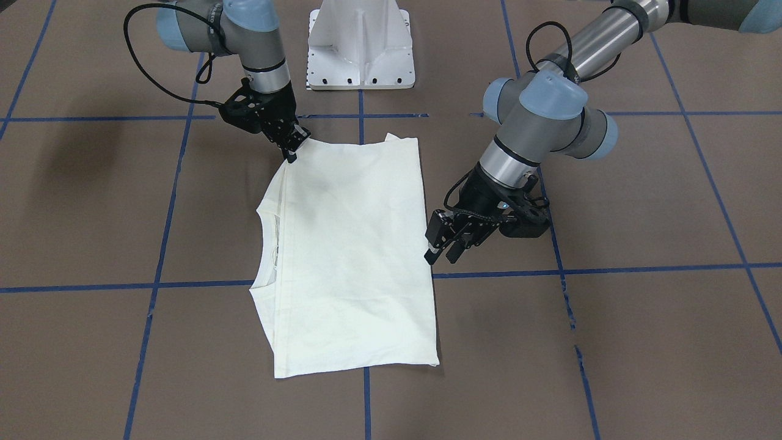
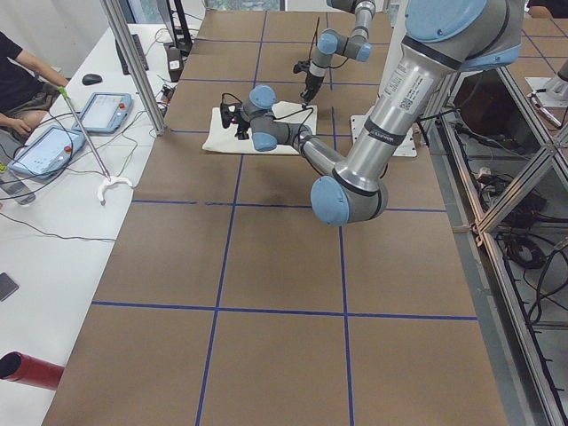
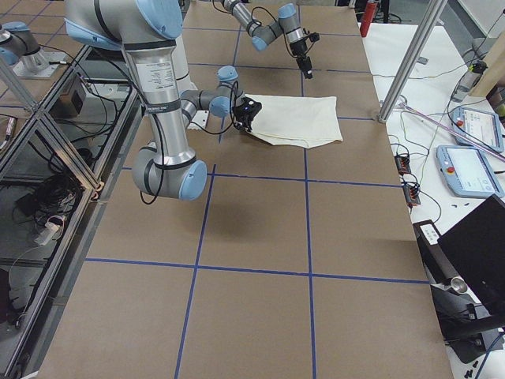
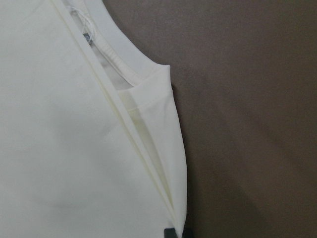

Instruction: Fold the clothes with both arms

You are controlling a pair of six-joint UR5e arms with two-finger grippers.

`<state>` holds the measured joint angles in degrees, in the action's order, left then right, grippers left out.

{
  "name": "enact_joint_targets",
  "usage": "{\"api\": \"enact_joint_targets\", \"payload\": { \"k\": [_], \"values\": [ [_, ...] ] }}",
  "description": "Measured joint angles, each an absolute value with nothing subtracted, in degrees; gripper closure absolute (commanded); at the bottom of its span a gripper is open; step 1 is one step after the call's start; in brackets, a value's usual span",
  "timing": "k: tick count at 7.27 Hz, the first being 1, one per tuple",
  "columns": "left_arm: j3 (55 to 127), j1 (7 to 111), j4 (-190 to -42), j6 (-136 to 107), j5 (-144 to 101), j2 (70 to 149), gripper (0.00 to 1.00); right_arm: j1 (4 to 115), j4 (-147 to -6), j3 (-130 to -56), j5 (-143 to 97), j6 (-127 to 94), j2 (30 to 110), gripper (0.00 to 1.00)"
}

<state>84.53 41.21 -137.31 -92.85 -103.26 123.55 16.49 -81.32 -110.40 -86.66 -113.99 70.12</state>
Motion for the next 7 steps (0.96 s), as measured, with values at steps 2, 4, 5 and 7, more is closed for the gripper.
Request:
{"api": "enact_joint_targets", "payload": {
  "k": [2, 4, 5, 7],
  "values": [
    [93.6, 35.0, -130.4, -99.7, -99.8, 119.9, 0.38, 16.3, -82.0, -112.2, -86.9, -114.0, 70.8, 1.00],
    [104.9, 22.5, -119.4, -107.4, -90.5, 114.7, 0.35, 16.1, -82.0, -113.7, -87.1, -113.9, 71.7, 1.00],
    [106.8, 18.1, -117.1, -110.9, -87.9, 112.6, 0.34, 16.1, -82.0, -114.0, -87.2, -113.9, 71.9, 1.00],
    [107.0, 13.7, -116.0, -114.7, -85.2, 109.9, 0.34, 16.0, -82.0, -114.1, -87.3, -113.8, 72.0, 1.00]
  ]
}}
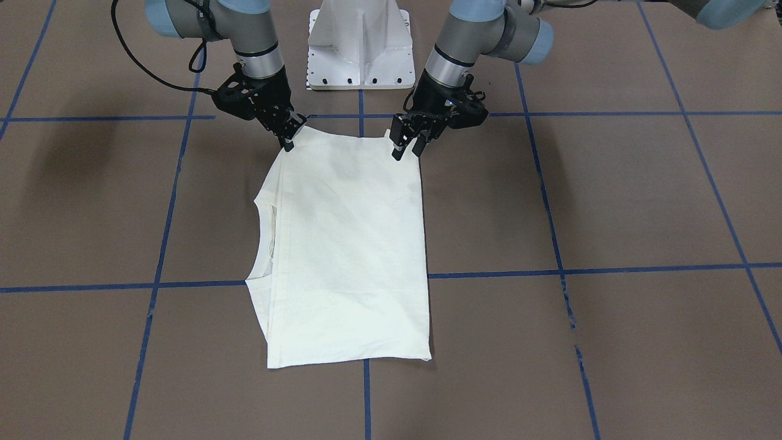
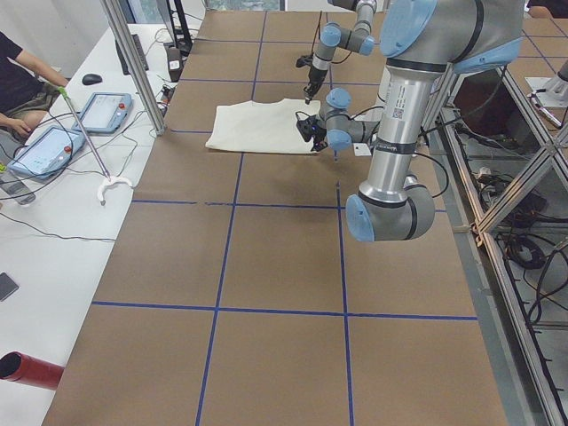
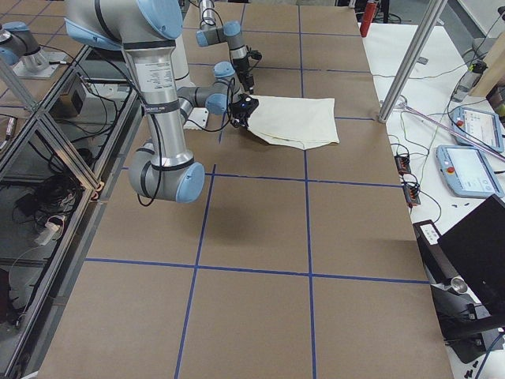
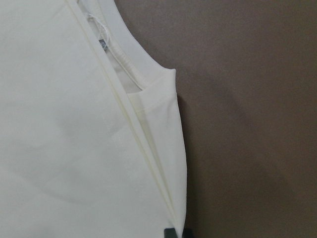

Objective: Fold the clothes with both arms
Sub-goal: 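Grasp the near edge with both grippers and fold it up toward the far edge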

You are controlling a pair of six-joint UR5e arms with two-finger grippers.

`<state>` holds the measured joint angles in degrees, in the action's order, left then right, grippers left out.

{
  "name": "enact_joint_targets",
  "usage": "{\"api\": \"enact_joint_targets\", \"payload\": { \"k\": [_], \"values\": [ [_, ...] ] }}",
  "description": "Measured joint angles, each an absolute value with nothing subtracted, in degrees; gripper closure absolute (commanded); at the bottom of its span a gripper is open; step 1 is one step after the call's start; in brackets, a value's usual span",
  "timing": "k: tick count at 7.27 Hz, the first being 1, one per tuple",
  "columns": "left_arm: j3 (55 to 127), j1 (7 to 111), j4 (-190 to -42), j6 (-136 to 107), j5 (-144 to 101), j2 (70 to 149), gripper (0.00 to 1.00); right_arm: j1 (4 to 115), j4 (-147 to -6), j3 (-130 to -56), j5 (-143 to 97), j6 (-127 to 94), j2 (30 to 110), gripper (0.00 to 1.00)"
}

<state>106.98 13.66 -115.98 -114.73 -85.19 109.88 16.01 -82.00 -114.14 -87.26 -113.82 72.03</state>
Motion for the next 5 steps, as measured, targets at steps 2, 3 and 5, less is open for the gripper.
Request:
{"api": "enact_joint_targets", "payload": {
  "k": [2, 3, 5],
  "values": [
    [106.6, 12.1, -115.9, -115.6, -84.4, 109.6, 0.51, 16.0, -82.0, -114.2, -87.3, -113.8, 72.0, 1.00],
    [106.3, 11.5, -115.8, -115.9, -84.3, 109.7, 0.86, 16.0, -82.0, -114.2, -87.3, -113.8, 72.0, 1.00],
    [106.0, 10.8, -115.8, -116.7, -84.3, 109.8, 1.00, 16.0, -81.9, -114.2, -87.3, -113.8, 72.0, 1.00]
  ]
}}
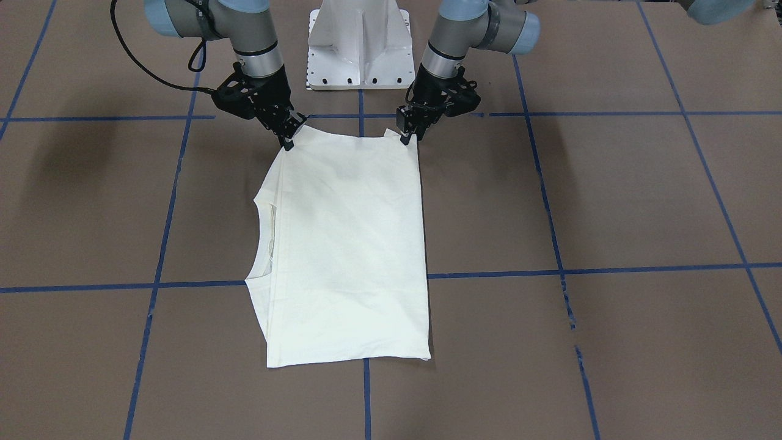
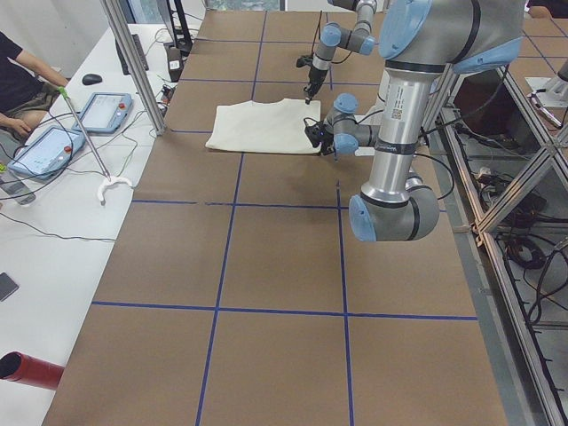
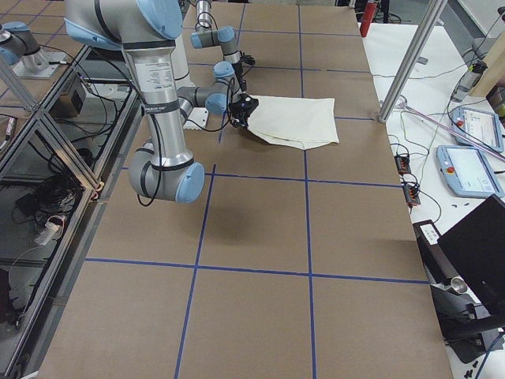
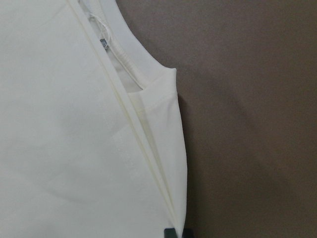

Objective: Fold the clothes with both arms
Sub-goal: 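Grasp the near edge with both grippers and fold it up toward the far edge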

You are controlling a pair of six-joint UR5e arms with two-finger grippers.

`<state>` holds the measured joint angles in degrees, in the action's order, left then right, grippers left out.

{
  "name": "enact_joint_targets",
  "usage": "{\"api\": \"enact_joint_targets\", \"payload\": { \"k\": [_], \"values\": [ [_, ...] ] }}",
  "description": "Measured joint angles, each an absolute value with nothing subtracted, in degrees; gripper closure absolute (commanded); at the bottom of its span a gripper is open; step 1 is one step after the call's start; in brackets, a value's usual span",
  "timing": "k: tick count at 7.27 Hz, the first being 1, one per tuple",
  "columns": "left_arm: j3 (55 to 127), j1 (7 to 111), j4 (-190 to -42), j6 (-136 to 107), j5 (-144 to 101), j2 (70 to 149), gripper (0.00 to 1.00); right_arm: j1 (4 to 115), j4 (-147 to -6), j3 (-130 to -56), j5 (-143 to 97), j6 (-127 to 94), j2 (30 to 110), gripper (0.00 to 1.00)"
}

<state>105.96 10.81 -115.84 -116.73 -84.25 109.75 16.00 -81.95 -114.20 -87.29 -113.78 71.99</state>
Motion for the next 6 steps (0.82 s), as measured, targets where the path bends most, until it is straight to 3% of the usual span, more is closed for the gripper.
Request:
{"api": "enact_joint_targets", "payload": {
  "k": [3, 6],
  "values": [
    [110.2, 10.9, -114.4, -116.9, -84.3, 109.7, 1.00, 15.7, -81.8, -114.7, -87.5, -113.8, 72.3, 1.00],
    [123.0, 9.1, -104.9, -120.8, -84.4, 109.8, 1.00, 12.1, -81.6, -123.3, -87.4, -114.0, 76.9, 1.00]
  ]
}}
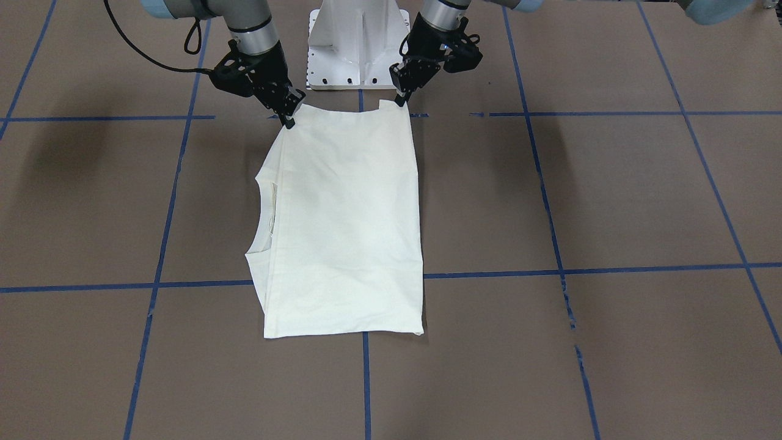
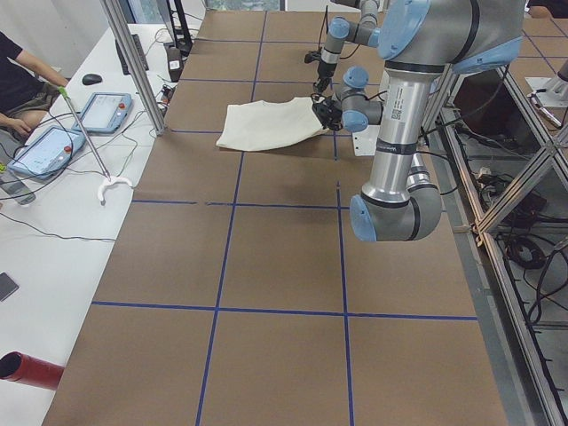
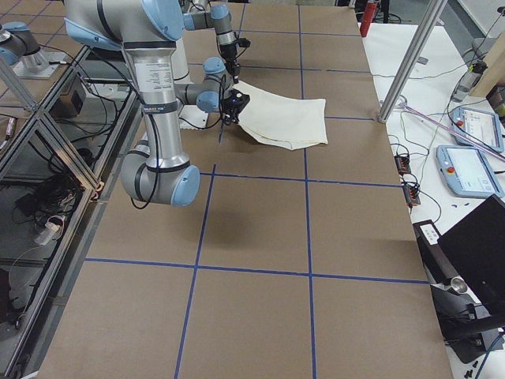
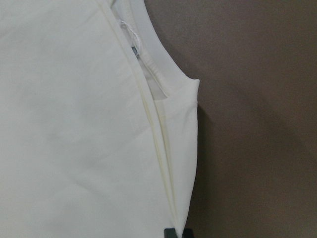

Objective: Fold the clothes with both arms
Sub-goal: 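Grasp the near edge with both grippers and fold it up toward the far edge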

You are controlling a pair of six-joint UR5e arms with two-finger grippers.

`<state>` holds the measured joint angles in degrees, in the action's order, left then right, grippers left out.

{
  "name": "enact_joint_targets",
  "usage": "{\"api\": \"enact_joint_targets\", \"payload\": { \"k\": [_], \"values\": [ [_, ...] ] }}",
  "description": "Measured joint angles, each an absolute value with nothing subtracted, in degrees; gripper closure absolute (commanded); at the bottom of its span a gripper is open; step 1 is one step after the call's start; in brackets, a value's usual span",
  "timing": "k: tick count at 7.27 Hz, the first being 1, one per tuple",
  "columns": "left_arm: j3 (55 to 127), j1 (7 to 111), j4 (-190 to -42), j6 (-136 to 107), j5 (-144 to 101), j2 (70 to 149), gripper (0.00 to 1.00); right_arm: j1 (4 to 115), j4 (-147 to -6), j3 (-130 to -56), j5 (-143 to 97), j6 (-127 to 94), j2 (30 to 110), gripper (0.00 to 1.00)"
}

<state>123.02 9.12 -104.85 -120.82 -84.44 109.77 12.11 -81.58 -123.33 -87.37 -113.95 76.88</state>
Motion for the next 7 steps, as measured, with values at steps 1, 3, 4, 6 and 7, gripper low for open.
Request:
{"api": "enact_joint_targets", "payload": {
  "k": [1, 3, 4, 6, 7],
  "values": [
    [126.4, 8.6, -103.3, -121.7, -84.5, 110.0, 1.00, 11.7, -81.6, -127.3, -87.1, -114.0, 78.1, 1.00],
    [128.1, 12.4, -102.3, -119.0, -84.5, 112.0, 1.00, 14.8, -81.5, -129.8, -86.9, -113.3, 77.5, 1.00],
    [126.0, 16.6, -102.2, -115.6, -84.6, 114.0, 1.00, 18.2, -81.5, -128.2, -87.3, -112.2, 75.6, 1.00],
    [120.1, 22.7, -102.5, -110.7, -84.8, 116.8, 1.00, 24.7, -81.5, -121.0, -89.7, -109.9, 70.1, 1.00],
    [117.2, 23.8, -102.8, -109.4, -84.8, 117.8, 1.00, 27.3, -81.4, -116.9, -91.6, -108.9, 68.0, 1.00]
  ]
}}
